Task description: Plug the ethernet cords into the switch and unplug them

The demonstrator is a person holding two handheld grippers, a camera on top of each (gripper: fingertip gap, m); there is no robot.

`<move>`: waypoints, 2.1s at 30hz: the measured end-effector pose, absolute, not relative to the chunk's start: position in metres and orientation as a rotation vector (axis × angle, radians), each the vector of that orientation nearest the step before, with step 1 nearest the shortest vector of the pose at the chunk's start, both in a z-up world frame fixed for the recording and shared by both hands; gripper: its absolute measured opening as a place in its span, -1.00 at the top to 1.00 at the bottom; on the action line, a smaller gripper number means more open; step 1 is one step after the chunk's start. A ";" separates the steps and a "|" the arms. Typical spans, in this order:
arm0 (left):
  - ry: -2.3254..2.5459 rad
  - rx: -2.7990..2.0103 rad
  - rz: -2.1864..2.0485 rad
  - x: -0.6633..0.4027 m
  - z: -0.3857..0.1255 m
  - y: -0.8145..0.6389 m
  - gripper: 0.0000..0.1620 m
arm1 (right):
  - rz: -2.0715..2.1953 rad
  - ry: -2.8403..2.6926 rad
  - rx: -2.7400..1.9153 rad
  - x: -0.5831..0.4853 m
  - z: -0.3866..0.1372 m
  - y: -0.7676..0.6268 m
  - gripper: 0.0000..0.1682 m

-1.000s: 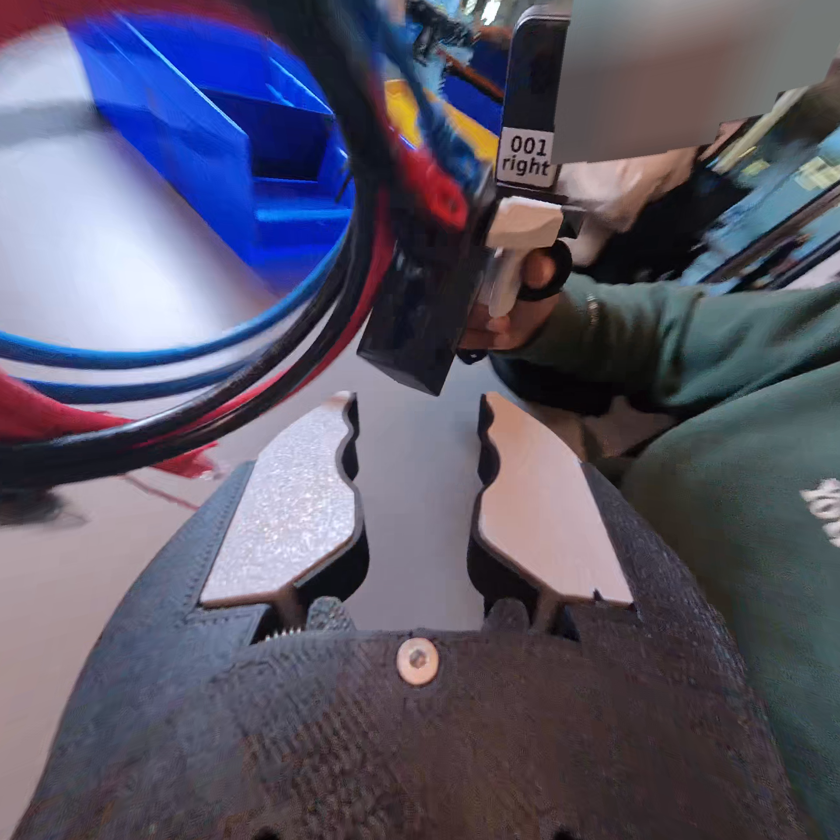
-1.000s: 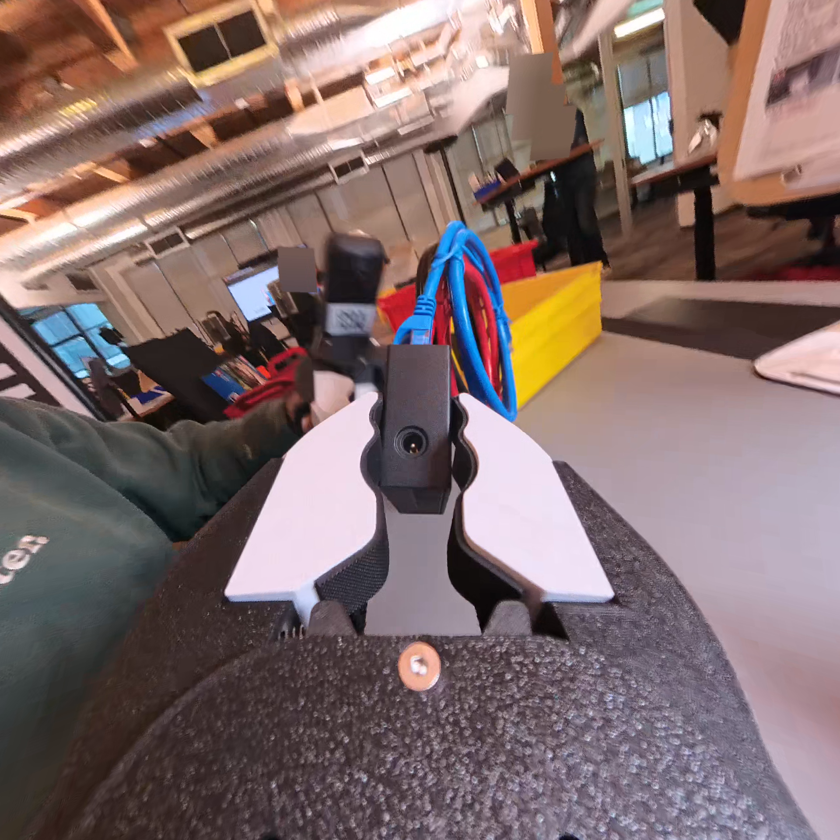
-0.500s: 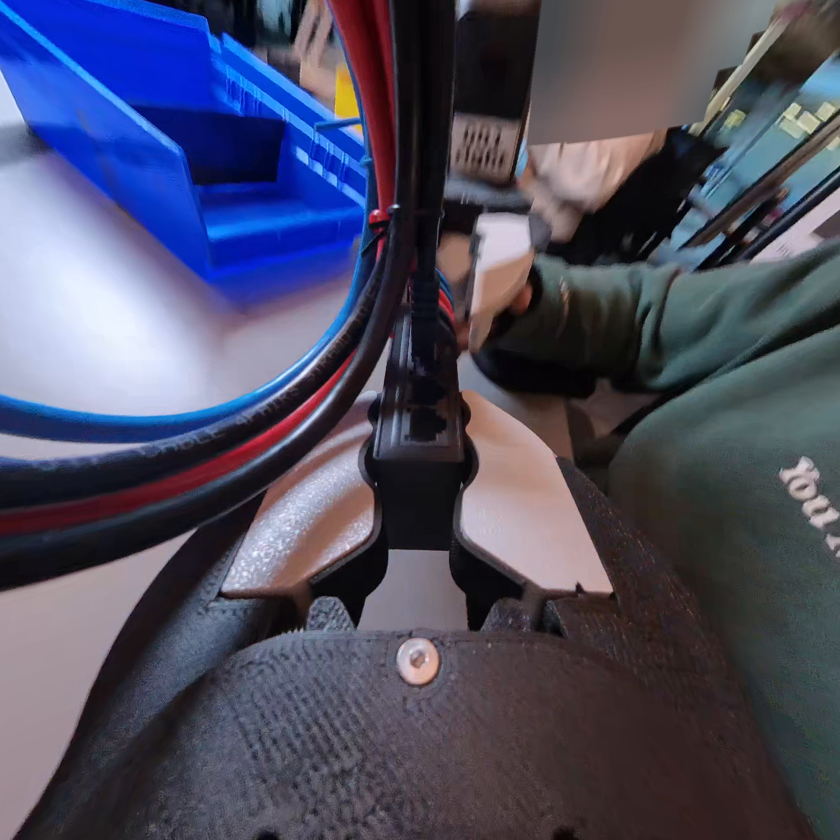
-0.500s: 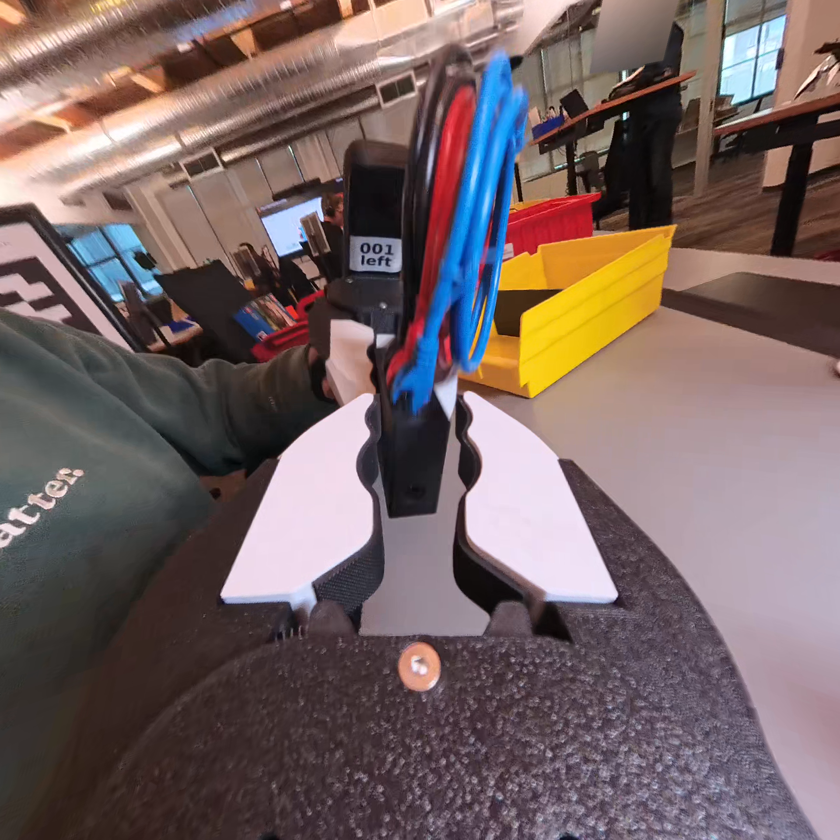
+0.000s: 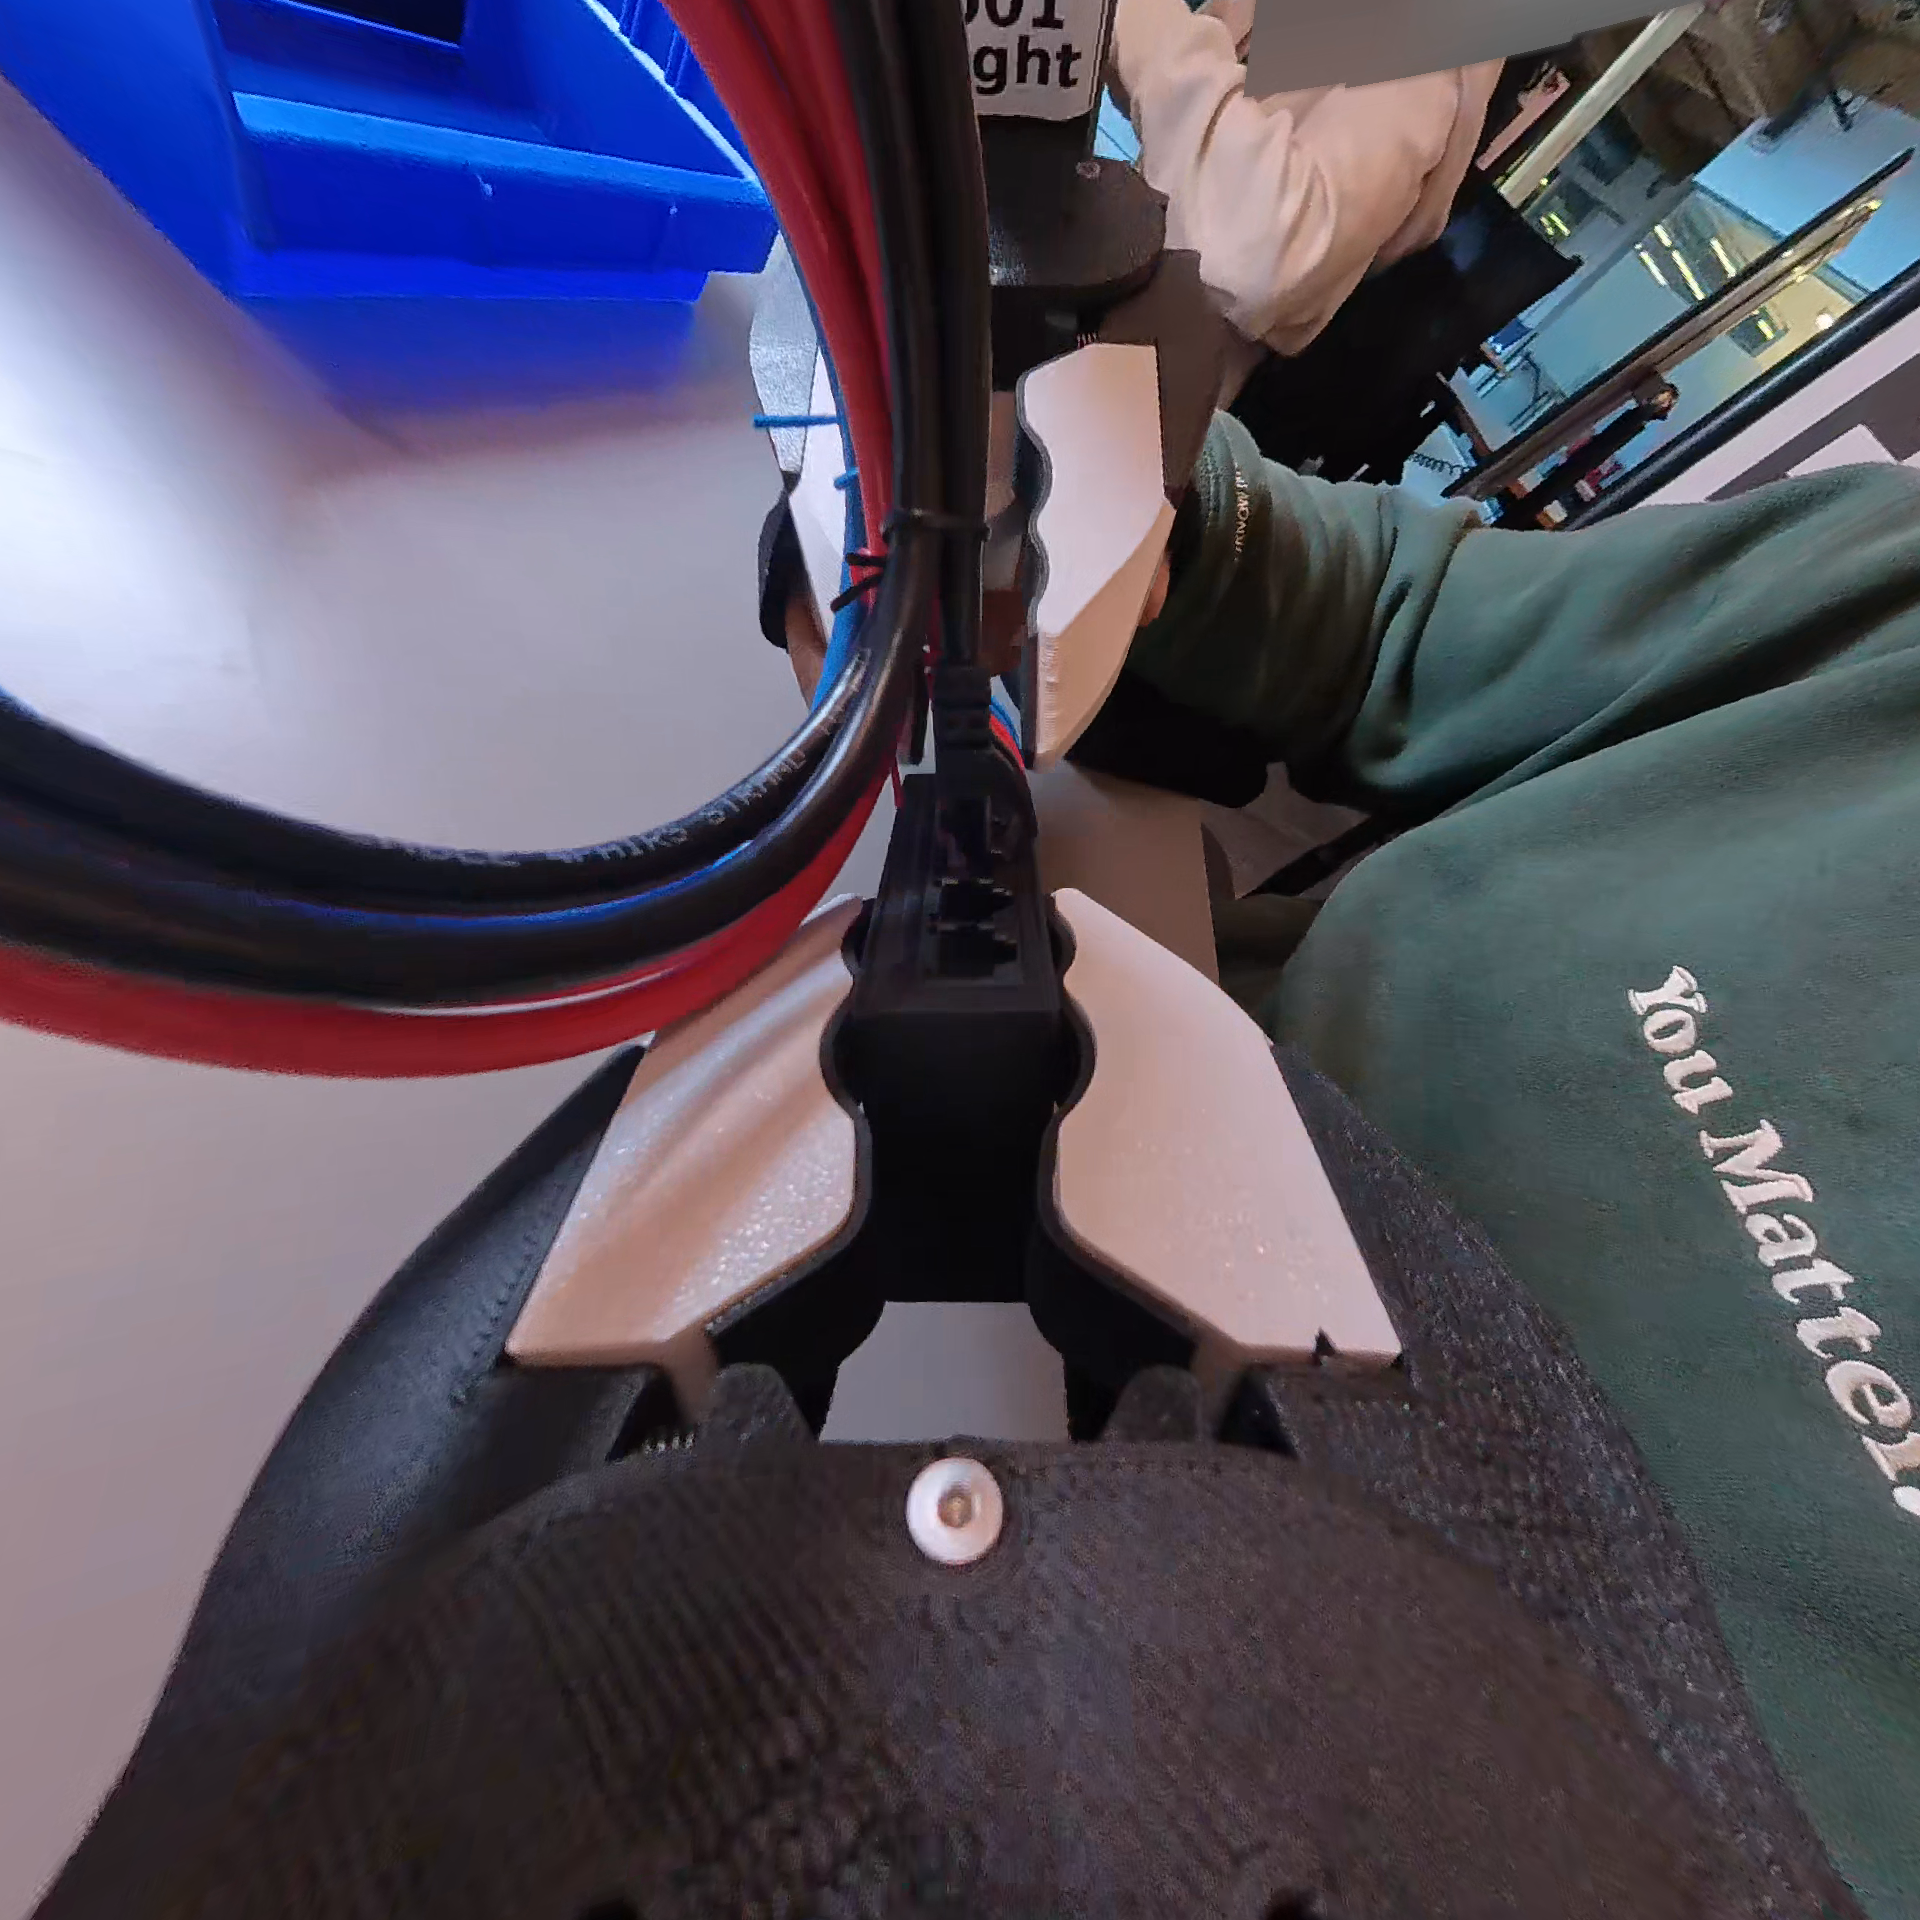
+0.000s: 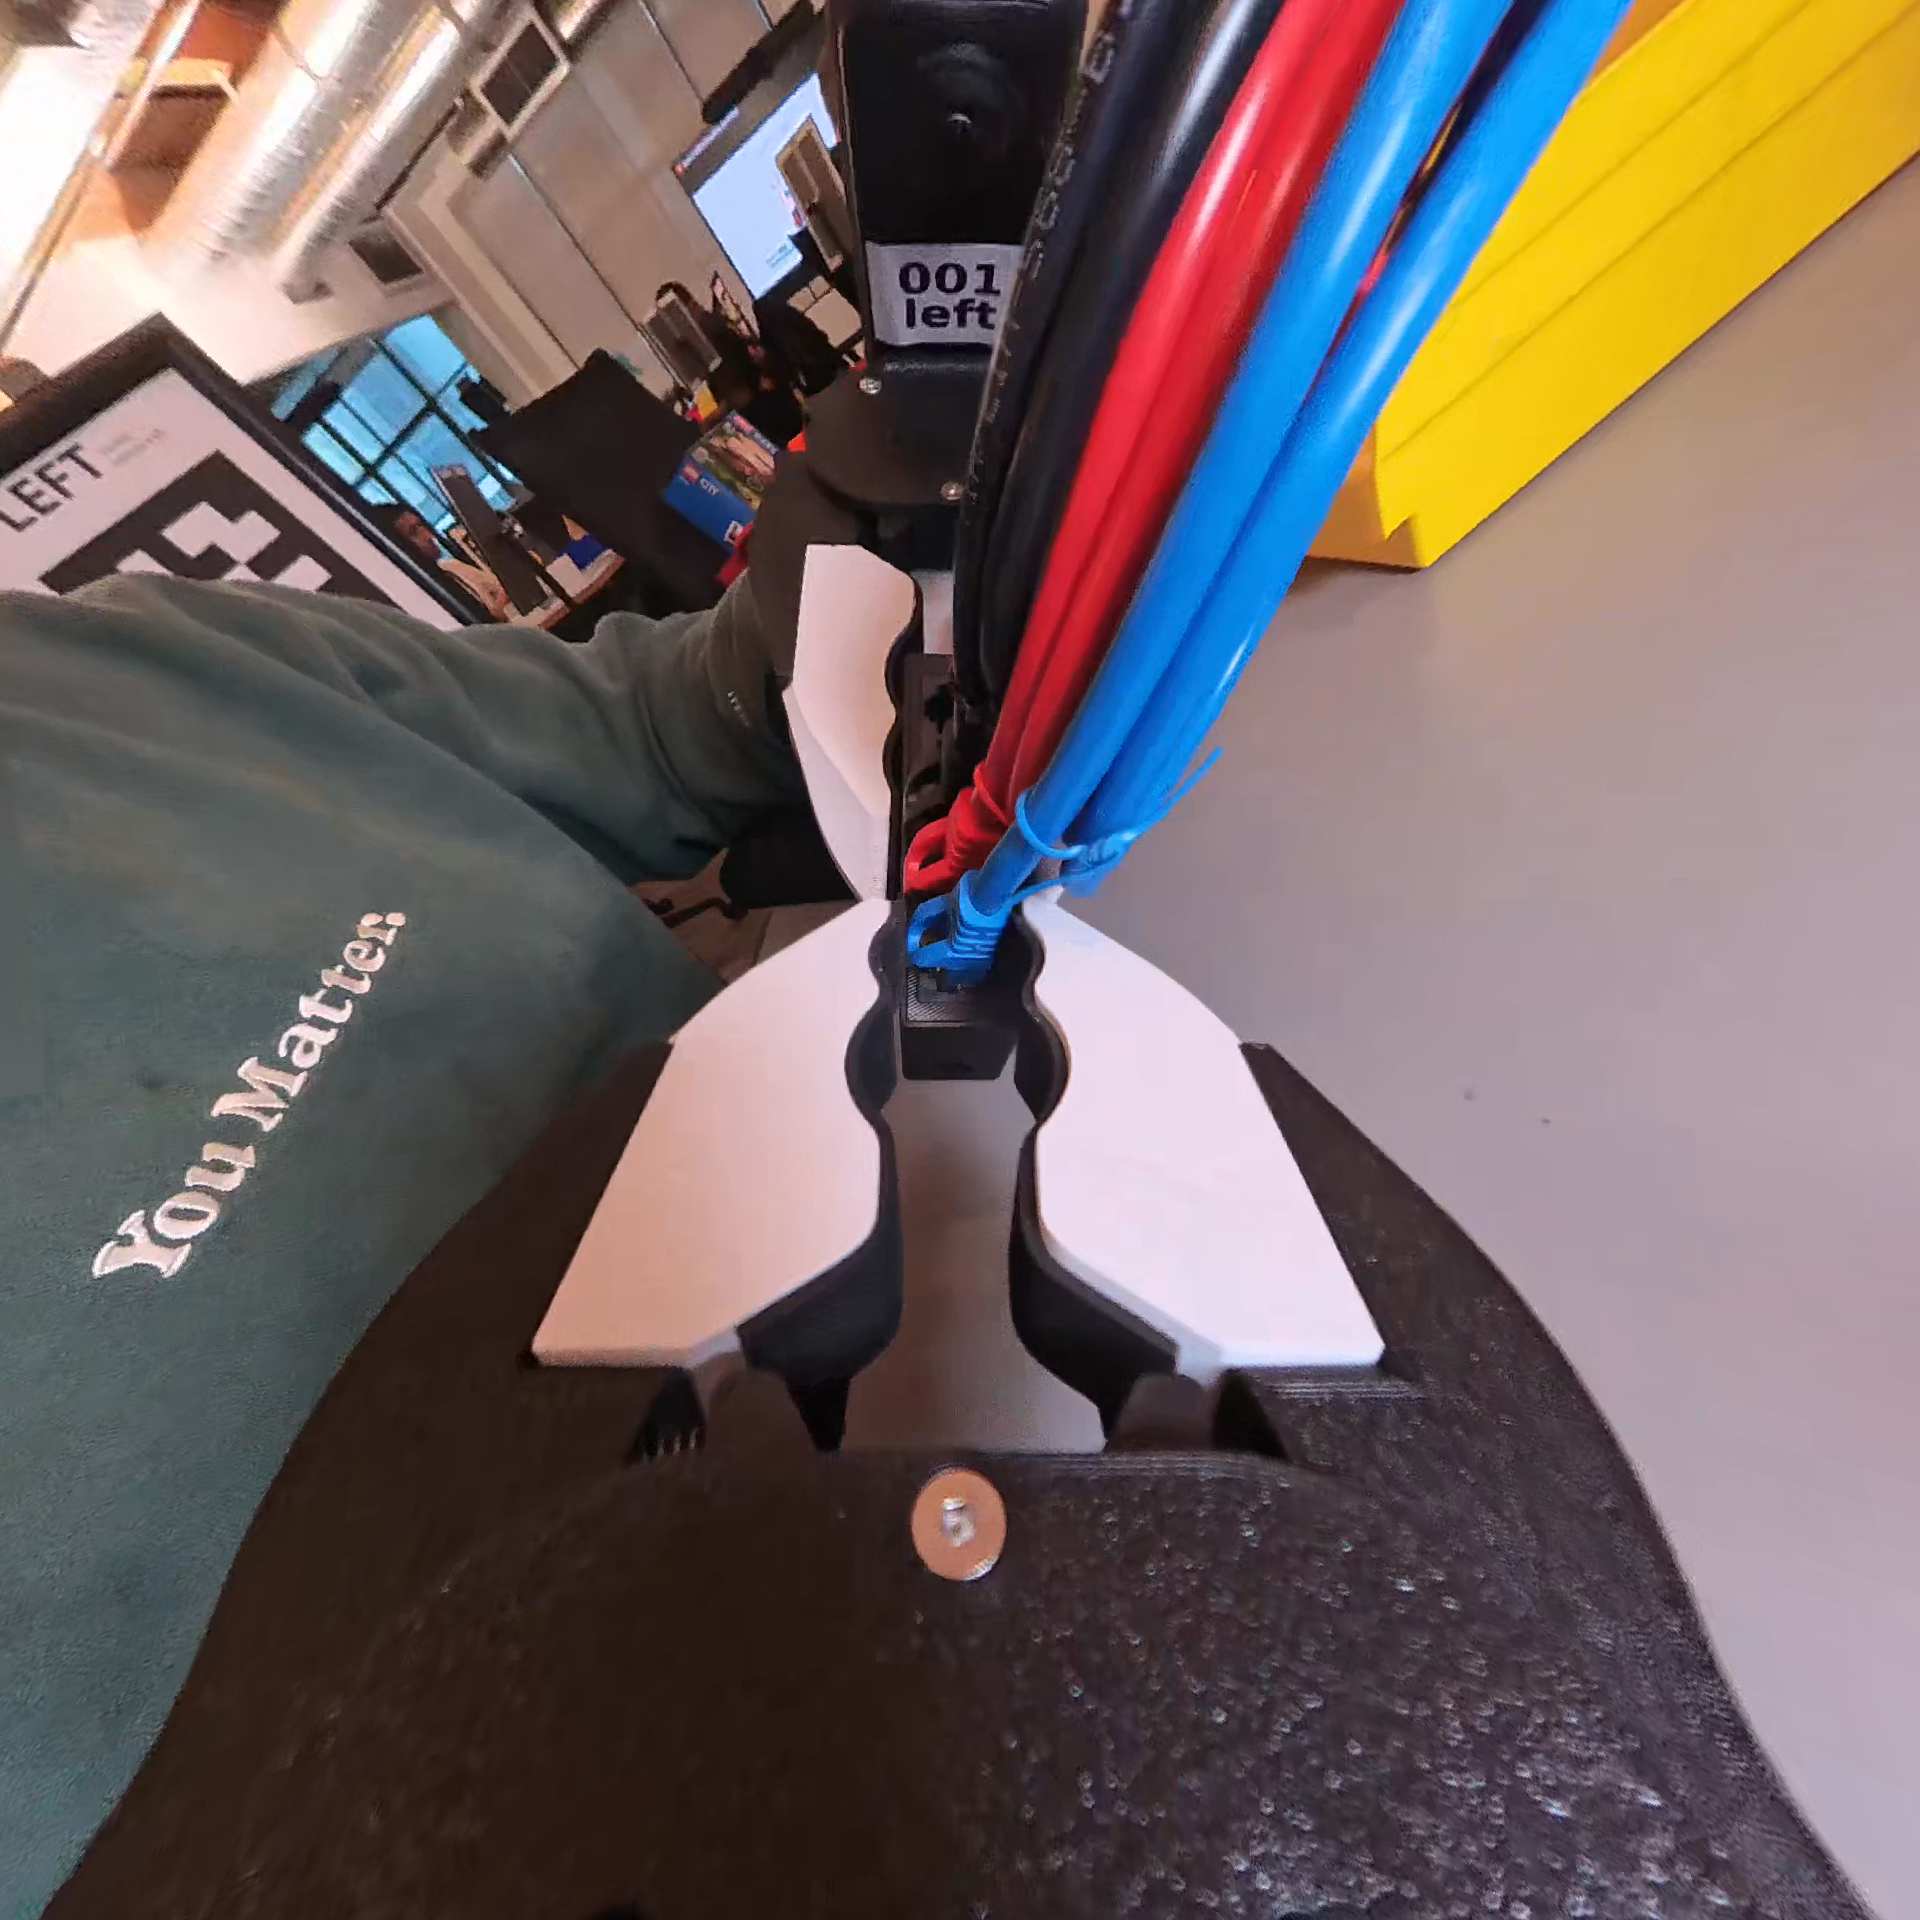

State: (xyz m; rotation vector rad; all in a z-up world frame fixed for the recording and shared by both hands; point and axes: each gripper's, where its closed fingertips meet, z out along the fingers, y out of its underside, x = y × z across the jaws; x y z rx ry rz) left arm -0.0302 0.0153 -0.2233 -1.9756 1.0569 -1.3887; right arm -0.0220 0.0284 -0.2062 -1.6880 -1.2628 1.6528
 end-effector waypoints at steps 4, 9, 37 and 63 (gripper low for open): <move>1.047 -1.981 -1.433 -0.031 -0.222 0.013 0.63 | 1.641 -1.339 -1.674 -0.021 -0.211 0.023 0.80; 1.021 -2.008 -1.508 -0.031 -0.225 0.010 0.64 | 1.498 -1.432 -1.658 -0.021 -0.219 0.019 0.79; 1.096 -1.864 -1.394 -0.027 -0.215 0.007 0.63 | 1.270 -1.333 -1.459 -0.017 -0.198 0.020 0.84; 1.219 -1.801 -1.237 -0.012 -0.225 -0.001 0.64 | 1.477 -1.427 -1.517 -0.008 -0.200 0.008 0.84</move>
